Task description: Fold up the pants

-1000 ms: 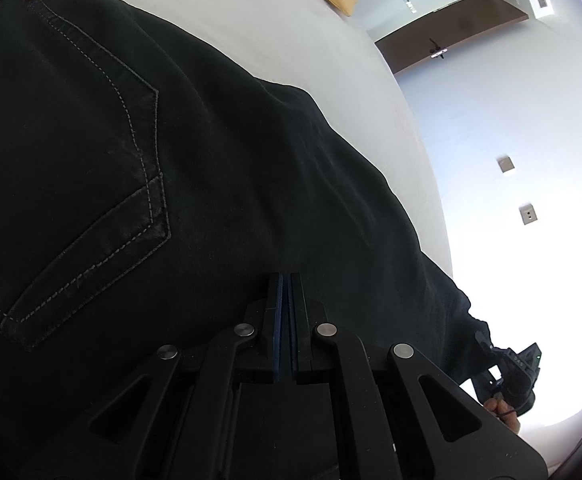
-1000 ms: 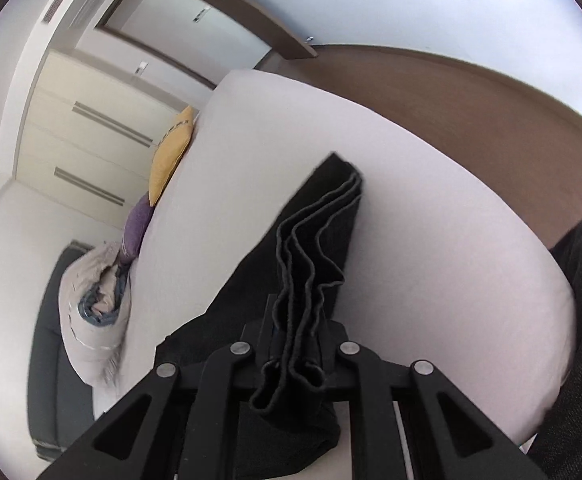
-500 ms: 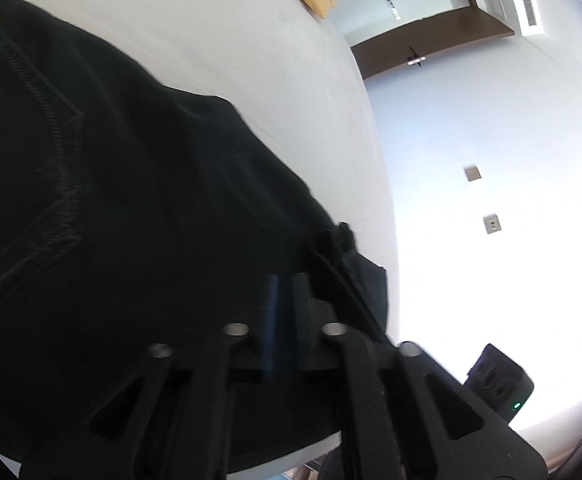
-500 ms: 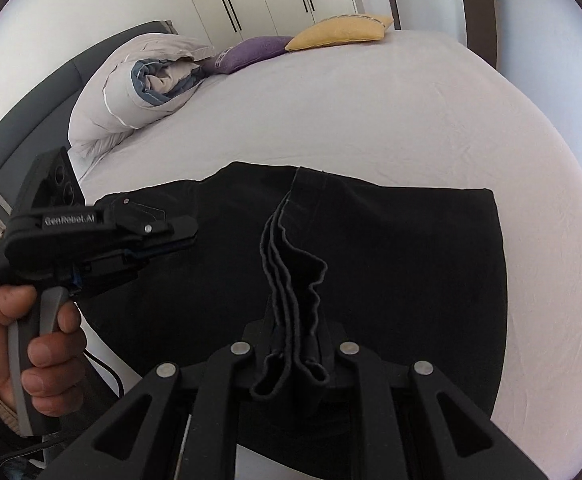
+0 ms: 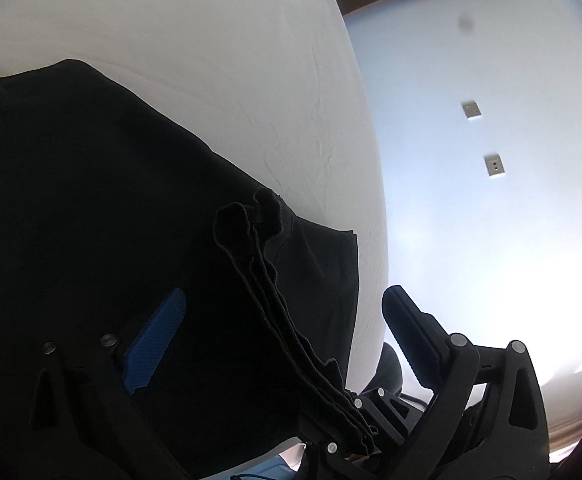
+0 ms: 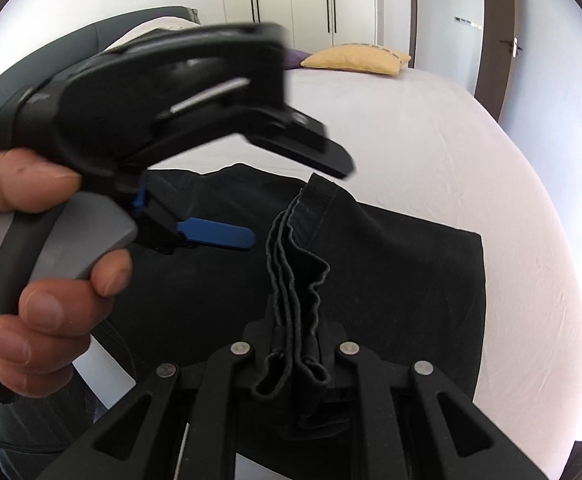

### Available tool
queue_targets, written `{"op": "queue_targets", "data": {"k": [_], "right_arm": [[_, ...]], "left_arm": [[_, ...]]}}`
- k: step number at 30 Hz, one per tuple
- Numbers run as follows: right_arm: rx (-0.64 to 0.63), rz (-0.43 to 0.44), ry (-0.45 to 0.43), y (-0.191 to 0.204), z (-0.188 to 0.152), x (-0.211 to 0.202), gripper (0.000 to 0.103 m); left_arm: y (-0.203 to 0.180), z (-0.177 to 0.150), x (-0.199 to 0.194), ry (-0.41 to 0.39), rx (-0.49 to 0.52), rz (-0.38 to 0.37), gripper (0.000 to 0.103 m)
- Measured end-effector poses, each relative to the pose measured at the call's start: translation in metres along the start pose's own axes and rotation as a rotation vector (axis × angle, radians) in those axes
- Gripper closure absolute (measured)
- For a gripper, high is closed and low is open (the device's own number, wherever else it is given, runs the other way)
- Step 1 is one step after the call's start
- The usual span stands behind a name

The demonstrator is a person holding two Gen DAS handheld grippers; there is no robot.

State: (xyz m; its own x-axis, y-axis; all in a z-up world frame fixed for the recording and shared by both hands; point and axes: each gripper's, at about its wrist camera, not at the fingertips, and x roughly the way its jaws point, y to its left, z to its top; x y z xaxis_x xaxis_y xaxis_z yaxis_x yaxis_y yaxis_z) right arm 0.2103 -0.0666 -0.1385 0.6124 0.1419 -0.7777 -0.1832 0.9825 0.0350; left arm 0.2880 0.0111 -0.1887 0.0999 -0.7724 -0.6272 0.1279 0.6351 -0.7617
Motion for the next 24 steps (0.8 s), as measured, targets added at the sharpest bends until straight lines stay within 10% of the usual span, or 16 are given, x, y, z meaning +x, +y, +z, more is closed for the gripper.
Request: {"op": "queue_targets", "data": {"k": [5, 24], "right_arm": [[-0.043, 0.0, -0.011, 0.011, 0.001, -0.002, 0.088], [-0.332, 0.077, 0.04, 0.123, 0.005, 0.033, 0.088]], "left_arm": [[-0.002, 0.007, 0.017, 0.084, 0.033, 0.041, 0.073], [0.034, 0.056, -0.037, 0.172, 0.266, 0.269, 0.094]]}}
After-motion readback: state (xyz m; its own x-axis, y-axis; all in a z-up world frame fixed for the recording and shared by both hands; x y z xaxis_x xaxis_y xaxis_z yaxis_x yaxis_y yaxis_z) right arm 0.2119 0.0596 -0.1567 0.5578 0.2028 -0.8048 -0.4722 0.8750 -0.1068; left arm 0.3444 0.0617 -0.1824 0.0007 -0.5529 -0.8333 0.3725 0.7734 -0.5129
